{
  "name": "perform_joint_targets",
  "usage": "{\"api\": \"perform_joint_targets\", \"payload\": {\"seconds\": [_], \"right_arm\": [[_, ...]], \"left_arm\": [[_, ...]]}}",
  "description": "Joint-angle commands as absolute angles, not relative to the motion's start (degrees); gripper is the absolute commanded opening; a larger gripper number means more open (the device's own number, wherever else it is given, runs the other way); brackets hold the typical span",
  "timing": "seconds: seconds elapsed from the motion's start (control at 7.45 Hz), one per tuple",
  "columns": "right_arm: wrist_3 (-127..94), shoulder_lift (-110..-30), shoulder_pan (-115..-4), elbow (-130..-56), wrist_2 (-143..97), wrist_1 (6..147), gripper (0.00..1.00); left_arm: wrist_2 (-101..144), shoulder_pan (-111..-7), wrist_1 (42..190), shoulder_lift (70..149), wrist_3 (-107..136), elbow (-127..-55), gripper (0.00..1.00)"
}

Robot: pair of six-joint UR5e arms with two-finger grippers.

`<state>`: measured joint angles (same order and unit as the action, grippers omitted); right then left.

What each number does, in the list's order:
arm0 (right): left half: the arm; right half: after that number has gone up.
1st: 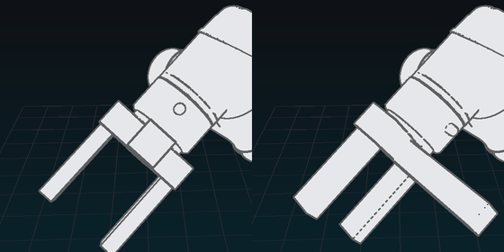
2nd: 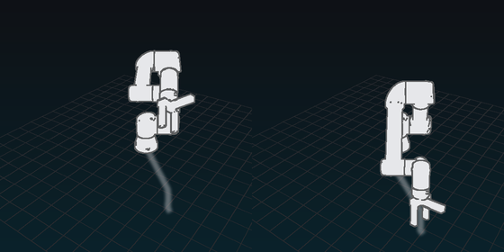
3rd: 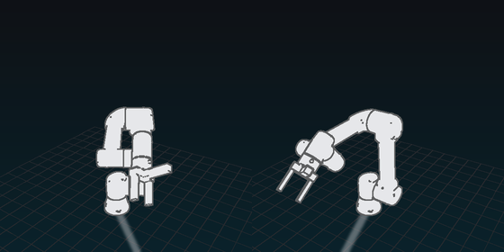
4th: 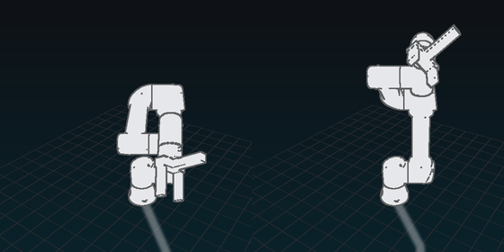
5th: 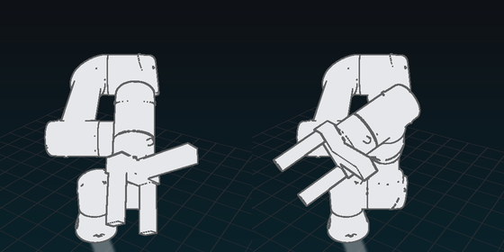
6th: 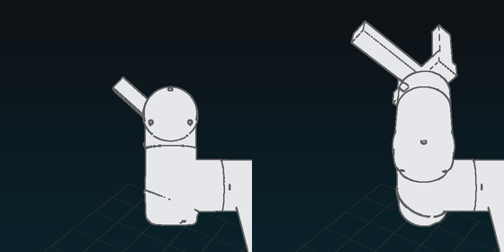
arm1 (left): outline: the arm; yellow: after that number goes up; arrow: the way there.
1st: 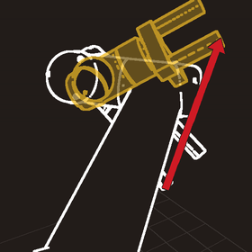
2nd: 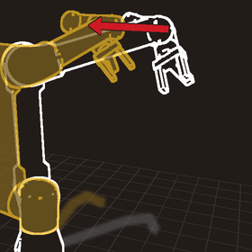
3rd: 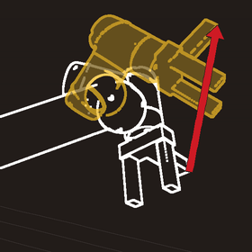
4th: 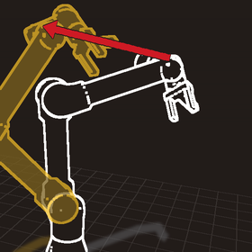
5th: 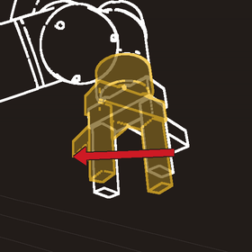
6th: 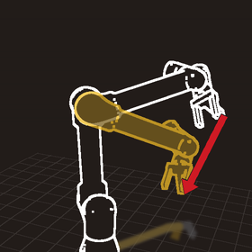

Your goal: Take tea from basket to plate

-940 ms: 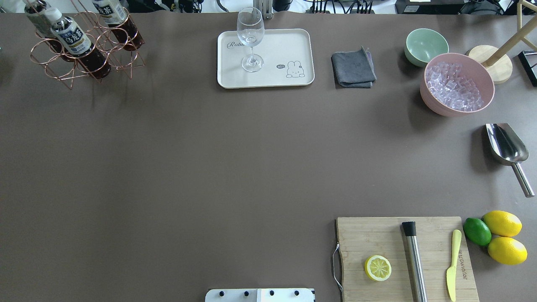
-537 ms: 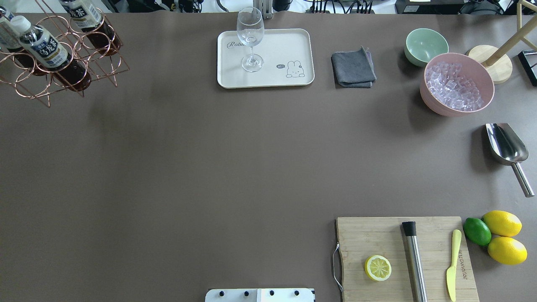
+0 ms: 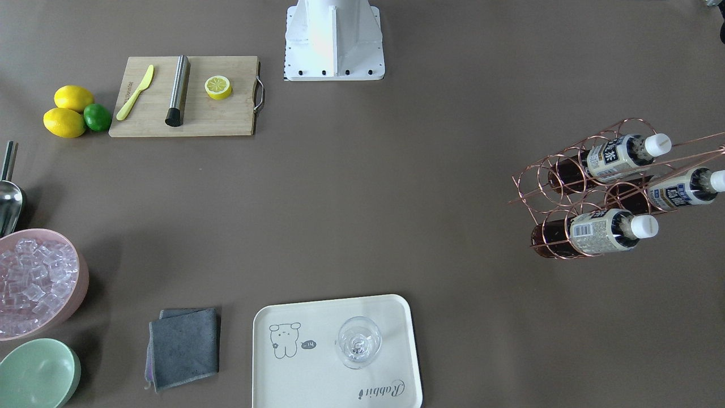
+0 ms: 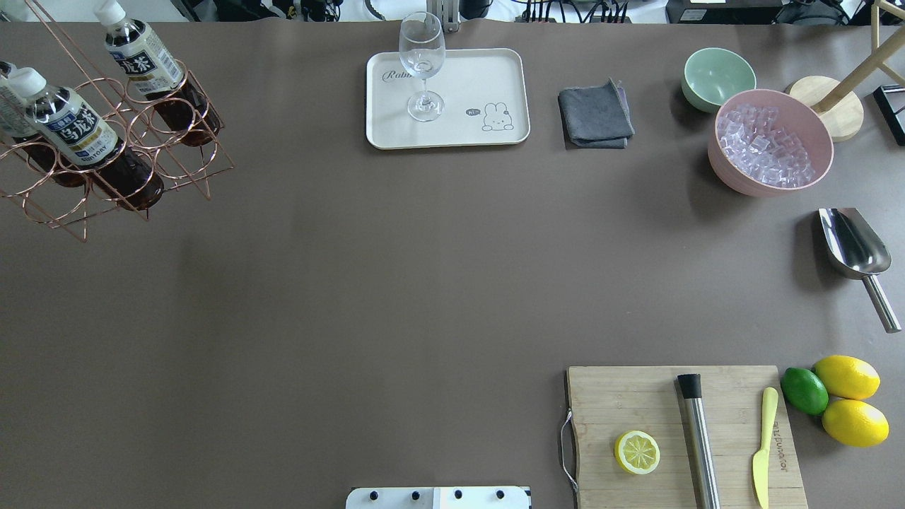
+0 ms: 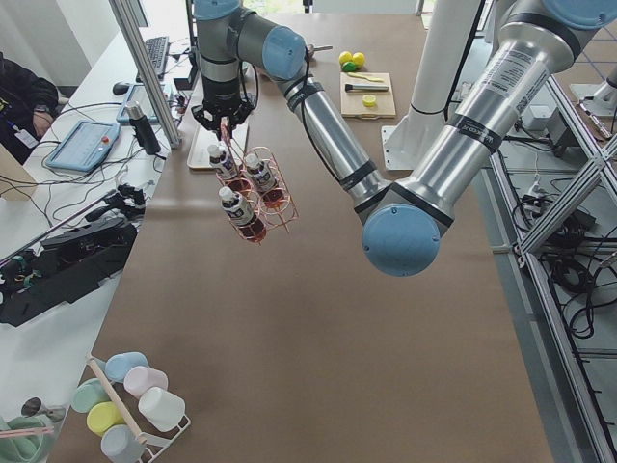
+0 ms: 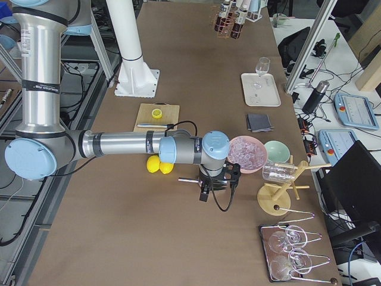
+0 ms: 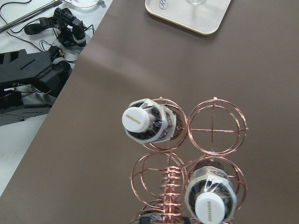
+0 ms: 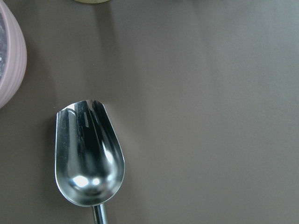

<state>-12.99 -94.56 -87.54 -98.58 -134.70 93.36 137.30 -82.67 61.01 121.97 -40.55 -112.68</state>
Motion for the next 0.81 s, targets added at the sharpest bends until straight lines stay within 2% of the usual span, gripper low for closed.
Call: {"api": "perform_joint_targets", "payload": {"seconds": [0.0, 0.67], "right_arm": [[-12.92, -94.39, -87.54, -98.61, -134.82, 93.34, 0.99], [-13.10, -93.86, -87.54, -96.86, -134.12, 93.43, 0.99]], "left_arm": [[137.37, -72.30, 61.35, 123.39, -38.69, -119.69, 0.00], [135.10, -57.42, 66.36, 134.19, -27.02, -116.19, 0.00]]}}
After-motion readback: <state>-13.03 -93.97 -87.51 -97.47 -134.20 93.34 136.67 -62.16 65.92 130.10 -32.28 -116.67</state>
